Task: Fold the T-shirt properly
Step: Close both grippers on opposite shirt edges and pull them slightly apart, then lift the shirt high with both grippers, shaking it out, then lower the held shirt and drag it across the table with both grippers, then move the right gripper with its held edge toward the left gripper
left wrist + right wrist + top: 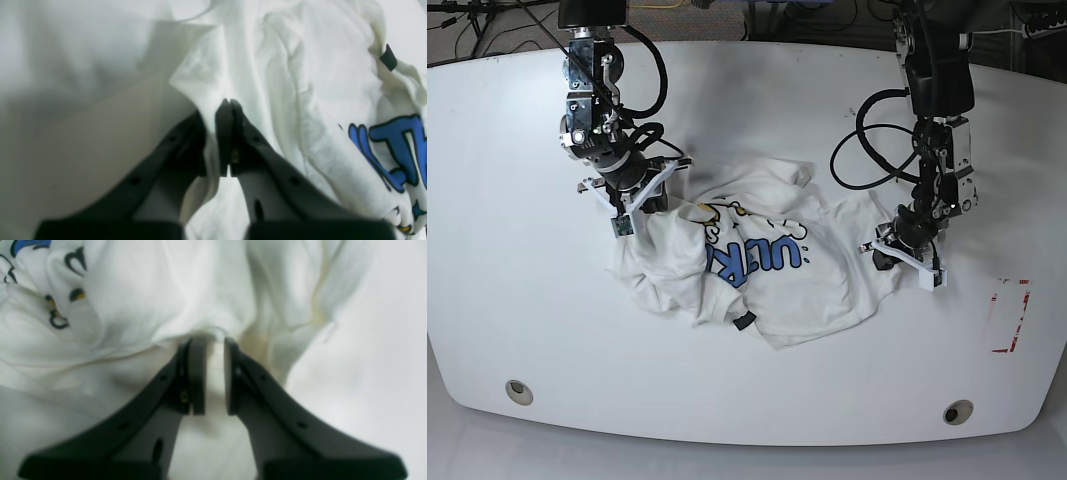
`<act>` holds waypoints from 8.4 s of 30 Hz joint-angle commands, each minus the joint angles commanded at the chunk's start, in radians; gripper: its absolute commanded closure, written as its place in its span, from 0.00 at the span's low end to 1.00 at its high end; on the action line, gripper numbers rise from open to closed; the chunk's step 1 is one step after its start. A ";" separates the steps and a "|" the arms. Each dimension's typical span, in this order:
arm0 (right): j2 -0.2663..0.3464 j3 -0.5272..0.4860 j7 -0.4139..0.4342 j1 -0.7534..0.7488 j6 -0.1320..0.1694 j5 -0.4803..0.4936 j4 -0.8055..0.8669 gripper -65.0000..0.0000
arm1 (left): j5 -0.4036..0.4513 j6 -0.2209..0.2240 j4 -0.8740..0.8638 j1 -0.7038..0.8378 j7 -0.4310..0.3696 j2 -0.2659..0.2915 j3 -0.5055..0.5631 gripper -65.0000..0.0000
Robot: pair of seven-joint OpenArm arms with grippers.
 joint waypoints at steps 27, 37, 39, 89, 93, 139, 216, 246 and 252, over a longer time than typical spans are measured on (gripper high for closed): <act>-0.043 0.155 0.080 0.025 0.011 0.031 -0.087 0.27 | -0.005 0.000 0.002 0.021 -0.002 -0.048 -0.003 1.00; -0.035 0.152 0.146 0.026 0.011 0.130 -0.226 0.35 | -0.005 0.000 0.002 0.021 -0.002 -0.048 -0.003 1.00; -0.035 0.152 0.153 0.026 0.011 0.132 -0.230 0.47 | -0.002 0.000 0.002 0.021 -0.002 -0.048 -0.003 1.00; 0.011 0.132 0.063 0.153 0.011 0.135 0.203 1.00 | -0.006 0.000 0.674 0.057 0.020 -0.152 -0.006 1.00; 0.041 0.100 0.084 0.232 0.011 0.135 0.163 1.00 | -0.006 0.000 0.674 0.014 0.020 -0.173 -0.025 1.00; 0.255 0.071 0.081 0.806 0.054 0.347 -0.242 1.00 | -0.009 -0.003 0.683 -0.474 0.236 -0.279 -0.123 1.00; 0.115 0.149 0.081 -0.448 0.002 0.336 0.121 0.91 | 0.284 -0.522 0.821 0.680 0.235 -0.190 -0.399 1.00; 0.117 -0.043 0.084 -0.330 0.057 0.334 0.255 0.18 | 0.279 -0.525 0.821 0.694 0.233 -0.175 -0.396 1.00; 0.109 -0.247 0.083 -0.210 0.055 0.189 0.219 0.18 | 0.279 -0.525 0.821 0.694 0.233 -0.173 -0.396 1.00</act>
